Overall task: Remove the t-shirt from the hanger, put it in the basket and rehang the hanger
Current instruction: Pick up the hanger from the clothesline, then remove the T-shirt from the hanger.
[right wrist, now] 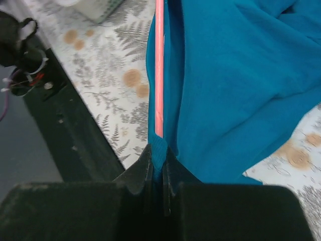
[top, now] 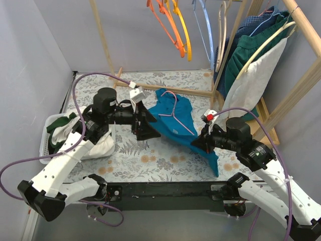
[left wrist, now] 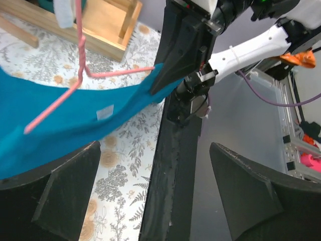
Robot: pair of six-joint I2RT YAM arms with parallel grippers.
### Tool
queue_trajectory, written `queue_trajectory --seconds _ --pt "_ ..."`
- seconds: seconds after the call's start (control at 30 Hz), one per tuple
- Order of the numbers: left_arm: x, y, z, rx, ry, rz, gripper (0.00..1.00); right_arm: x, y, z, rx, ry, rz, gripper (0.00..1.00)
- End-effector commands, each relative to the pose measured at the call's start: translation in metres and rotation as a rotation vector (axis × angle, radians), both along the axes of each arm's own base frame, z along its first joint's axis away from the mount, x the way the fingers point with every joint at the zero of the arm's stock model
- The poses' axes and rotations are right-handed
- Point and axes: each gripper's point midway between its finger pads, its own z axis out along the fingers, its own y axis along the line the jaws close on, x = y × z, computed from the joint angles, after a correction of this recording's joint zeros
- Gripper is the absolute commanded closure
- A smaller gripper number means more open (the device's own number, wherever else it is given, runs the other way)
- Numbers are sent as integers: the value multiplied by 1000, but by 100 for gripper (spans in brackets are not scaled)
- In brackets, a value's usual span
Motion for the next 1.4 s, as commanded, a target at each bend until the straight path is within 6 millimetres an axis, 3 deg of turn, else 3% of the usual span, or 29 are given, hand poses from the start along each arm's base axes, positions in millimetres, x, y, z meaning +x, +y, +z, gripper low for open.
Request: queue_trajectory --seconds 0.0,0.23,0.43,0.67,0.7,0.93,0.97,1.07,1.23,1.27,1.3,1.33,1.37 --pt "8 -23 2 14 -87 76 11 -28 33 49 176 -95 284 99" --pt "17 -21 18 -73 -150 198 12 -38 44 74 245 -126 389 99" --pt "23 -24 9 -55 -127 229 11 -44 49 81 286 -127 432 99" --pt "22 -23 14 -73 -127 237 12 -50 49 86 302 -132 468 99" --pt "21 -25 13 -79 -126 223 14 -51 49 85 301 -127 473 99" --pt "6 -42 8 -95 -113 118 59 -46 52 82 306 -116 455 99" --pt "5 -43 7 -96 -114 113 75 -44 53 83 309 -115 451 99" --pt "4 -43 6 -92 -118 106 100 -38 57 83 313 -112 443 99" --pt "-8 -37 10 -88 -194 60 100 -24 57 70 280 -96 371 99" --pt "-11 -34 10 -78 -199 50 100 -21 56 67 269 -88 353 94" --pt "-15 -32 12 -79 -215 39 100 -18 55 63 257 -87 332 83" --pt "-18 -29 16 -80 -244 36 100 -18 54 59 243 -85 328 59" --pt "-21 -26 20 -79 -255 33 100 -18 52 58 240 -93 321 54"
